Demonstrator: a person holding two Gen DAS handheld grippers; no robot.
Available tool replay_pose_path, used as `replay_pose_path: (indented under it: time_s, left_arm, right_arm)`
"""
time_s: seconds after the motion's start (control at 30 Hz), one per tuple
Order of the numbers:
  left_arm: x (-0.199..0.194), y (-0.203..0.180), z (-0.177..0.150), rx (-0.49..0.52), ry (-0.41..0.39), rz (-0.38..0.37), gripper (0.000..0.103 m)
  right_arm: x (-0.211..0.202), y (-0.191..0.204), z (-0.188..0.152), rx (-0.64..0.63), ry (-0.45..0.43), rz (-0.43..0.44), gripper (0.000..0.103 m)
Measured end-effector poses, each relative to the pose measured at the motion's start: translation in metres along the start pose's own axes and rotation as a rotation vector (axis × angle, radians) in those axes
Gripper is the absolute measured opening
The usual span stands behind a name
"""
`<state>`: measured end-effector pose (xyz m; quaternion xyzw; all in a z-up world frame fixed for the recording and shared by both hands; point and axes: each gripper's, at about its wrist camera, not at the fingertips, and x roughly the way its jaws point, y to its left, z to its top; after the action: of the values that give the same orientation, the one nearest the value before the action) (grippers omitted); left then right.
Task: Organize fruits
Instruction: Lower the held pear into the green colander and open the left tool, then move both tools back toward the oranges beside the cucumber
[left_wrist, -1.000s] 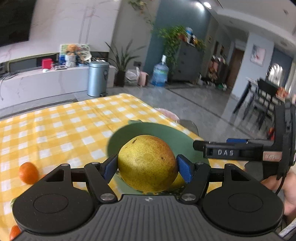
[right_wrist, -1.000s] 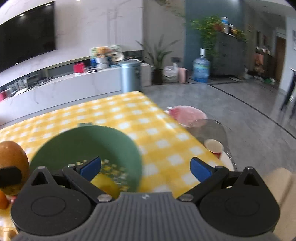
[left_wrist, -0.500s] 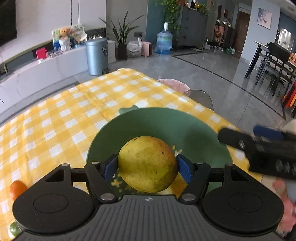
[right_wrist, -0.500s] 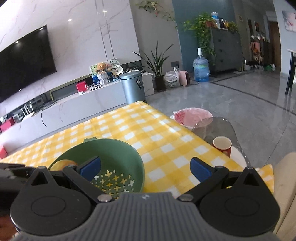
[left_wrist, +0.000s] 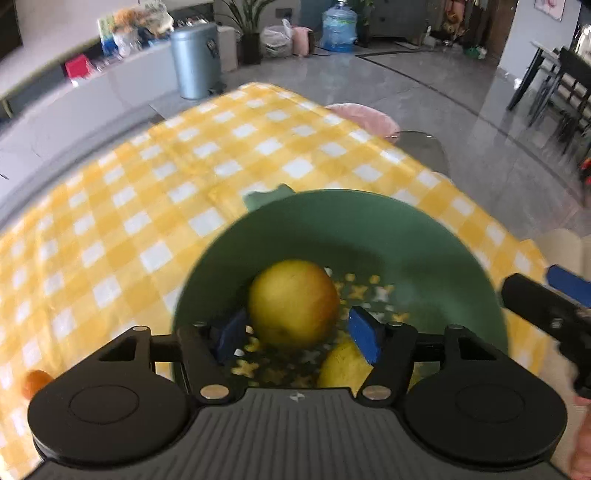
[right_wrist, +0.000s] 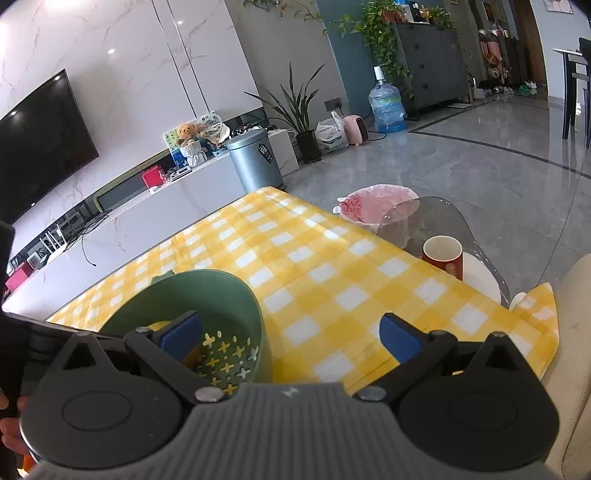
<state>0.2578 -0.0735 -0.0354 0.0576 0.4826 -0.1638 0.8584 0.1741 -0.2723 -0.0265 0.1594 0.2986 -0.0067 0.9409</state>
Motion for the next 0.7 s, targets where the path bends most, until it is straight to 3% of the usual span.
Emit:
replay_pose_path:
  time_s: [0.47, 0.7]
  left_arm:
    - [-0.056, -0.005, -0.017, -0.061, -0.068, -0.038, 0.081]
    - [-0.092, 0.007, -0.045, -0.149, -0.047, -0.025, 0.081]
  right_arm:
    - [-0.008, 0.012, 0.003, -0.057, 0.029, 0.011, 0.099]
    - [-0.031, 0.027, 0.010, -0.020, 0.100, 0.151, 0.099]
